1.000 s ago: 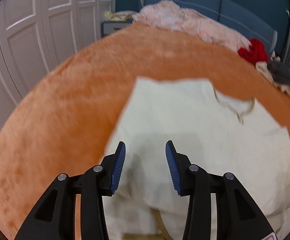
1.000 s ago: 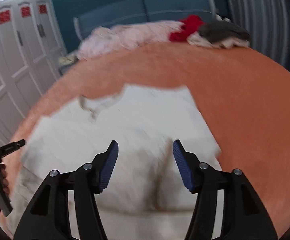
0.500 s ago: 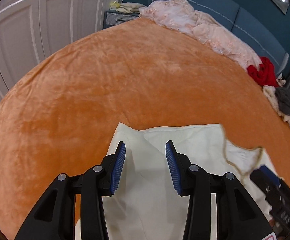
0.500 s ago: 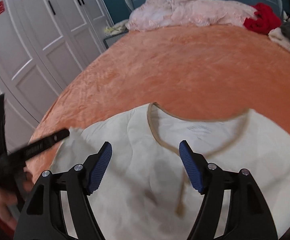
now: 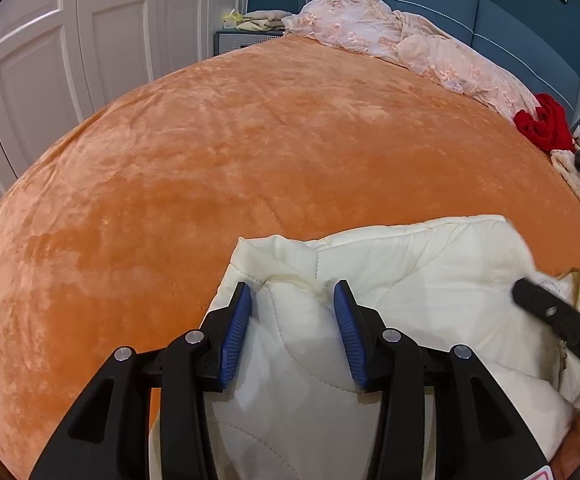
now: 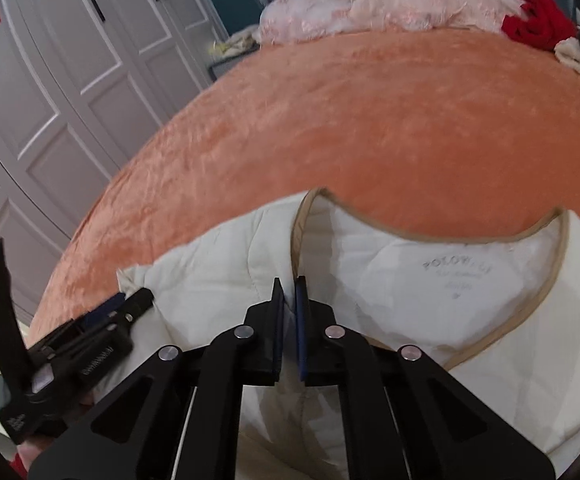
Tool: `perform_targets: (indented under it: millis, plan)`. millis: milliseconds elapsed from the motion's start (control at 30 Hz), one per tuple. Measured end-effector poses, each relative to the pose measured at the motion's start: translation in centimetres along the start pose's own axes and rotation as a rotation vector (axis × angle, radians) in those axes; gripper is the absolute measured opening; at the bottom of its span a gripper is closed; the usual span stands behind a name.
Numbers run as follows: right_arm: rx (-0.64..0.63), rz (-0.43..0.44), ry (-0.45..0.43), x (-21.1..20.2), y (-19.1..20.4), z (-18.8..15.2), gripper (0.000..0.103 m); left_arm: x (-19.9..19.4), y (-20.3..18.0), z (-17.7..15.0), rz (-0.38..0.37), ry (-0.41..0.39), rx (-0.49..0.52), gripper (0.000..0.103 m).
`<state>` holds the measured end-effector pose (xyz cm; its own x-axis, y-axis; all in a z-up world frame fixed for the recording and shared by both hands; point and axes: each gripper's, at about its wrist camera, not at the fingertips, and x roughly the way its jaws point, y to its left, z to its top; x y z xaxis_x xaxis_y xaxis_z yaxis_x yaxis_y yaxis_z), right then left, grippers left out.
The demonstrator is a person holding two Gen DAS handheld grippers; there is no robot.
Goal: Fold large clothes
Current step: 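Move both tools to the collar and grasp the collar edge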
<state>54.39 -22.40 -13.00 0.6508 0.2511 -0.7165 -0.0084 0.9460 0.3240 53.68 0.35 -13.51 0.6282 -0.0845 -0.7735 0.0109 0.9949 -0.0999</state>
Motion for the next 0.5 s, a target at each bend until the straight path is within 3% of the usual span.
perform_targets:
  millis: [167,333,400,500]
  plan:
    - [-0.01,-0.069,0.047,2.2,-0.2,-0.7,0.004,0.4,-0.3,-0.3,0.025,-0.016,0.019,0.045]
    - [0.018,-0.052,0.065,2.6,-1.0,-0.8,0.004,0.7,-0.6,-0.3,0.048,-0.021,0.033,0.046]
    - [0.045,-0.031,0.048,1.7,-1.5,-0.7,0.008,0.7,-0.7,-0.3,0.057,-0.018,0.039,0.046]
    - [0.077,-0.046,-0.054,-2.9,-2.9,-0.4,0.013,-0.2,-0.7,0.3,0.043,-0.011,0.037,0.049]
